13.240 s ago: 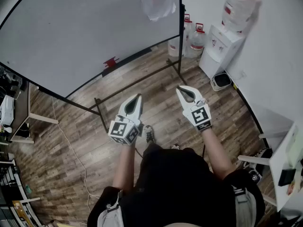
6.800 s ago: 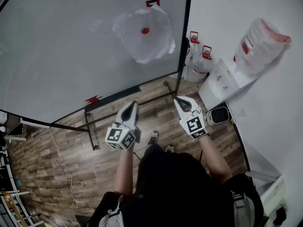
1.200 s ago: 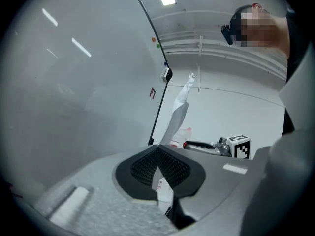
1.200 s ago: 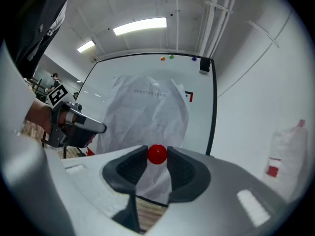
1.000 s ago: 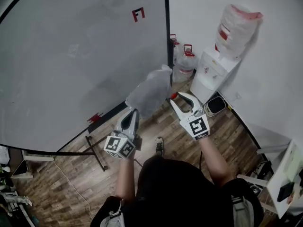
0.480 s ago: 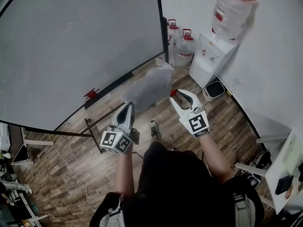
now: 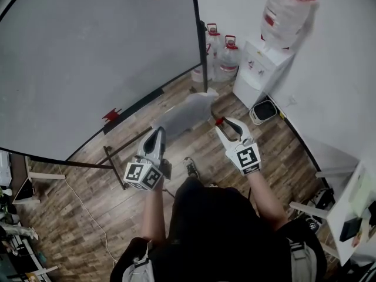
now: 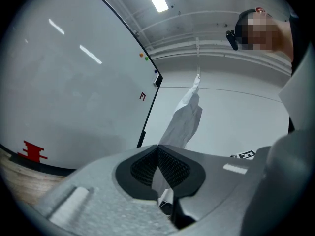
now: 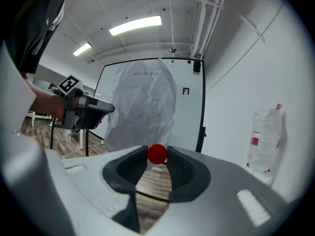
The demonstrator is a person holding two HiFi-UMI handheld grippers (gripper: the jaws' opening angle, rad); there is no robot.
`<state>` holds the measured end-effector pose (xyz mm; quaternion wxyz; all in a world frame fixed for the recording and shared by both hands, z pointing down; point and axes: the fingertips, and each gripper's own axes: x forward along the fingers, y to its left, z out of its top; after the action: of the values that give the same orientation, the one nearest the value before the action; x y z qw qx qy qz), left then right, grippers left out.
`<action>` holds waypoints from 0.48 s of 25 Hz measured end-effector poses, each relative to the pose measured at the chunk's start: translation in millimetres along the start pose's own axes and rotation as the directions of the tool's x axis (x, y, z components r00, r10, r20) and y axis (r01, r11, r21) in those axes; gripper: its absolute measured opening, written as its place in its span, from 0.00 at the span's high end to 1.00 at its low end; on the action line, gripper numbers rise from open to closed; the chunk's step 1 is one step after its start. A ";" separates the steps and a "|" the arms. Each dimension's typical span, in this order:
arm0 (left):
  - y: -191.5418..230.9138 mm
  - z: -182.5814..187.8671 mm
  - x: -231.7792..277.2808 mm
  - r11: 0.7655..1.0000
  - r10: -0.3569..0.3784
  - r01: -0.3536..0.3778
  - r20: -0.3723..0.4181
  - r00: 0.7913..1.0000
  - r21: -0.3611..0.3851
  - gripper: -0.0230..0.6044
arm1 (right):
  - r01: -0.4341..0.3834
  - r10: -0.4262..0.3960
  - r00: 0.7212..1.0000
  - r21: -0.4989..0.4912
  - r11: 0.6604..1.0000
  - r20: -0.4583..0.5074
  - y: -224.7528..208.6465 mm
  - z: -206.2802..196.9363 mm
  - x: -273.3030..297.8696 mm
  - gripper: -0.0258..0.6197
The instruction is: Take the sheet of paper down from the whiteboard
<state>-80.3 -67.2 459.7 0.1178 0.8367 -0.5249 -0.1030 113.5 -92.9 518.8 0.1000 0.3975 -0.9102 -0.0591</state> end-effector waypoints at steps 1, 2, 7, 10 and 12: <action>4.0 2.8 -0.5 1.000 0.007 -0.007 0.003 1.000 0.007 0.95 | -0.002 0.002 1.000 -0.007 1.000 0.001 1.2 1.5 1.8 0.76; 7.6 5.8 -1.2 1.000 0.013 -0.013 0.008 1.000 0.009 0.95 | -0.004 0.004 1.000 -0.010 1.000 0.003 2.3 3.1 3.6 0.76; 13.3 14.6 -3.7 1.000 0.017 -0.017 0.016 1.000 0.014 0.95 | -0.002 0.002 1.000 -0.003 1.000 0.016 4.4 9.4 8.1 0.76; 17.1 19.0 -5.5 1.000 0.019 -0.019 0.021 1.000 0.015 0.95 | -0.003 0.003 1.000 -0.002 1.000 0.031 7.3 15.9 13.2 0.76; 18.4 19.4 -6.9 1.000 0.021 -0.021 0.020 1.000 0.015 0.95 | -0.005 0.005 0.999 0.002 1.000 0.034 8.9 16.7 14.4 0.76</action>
<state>-104.7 -70.4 447.2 0.1072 0.8309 -0.5355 -0.1062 93.7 -97.0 506.1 0.0842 0.3944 -0.9128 -0.0646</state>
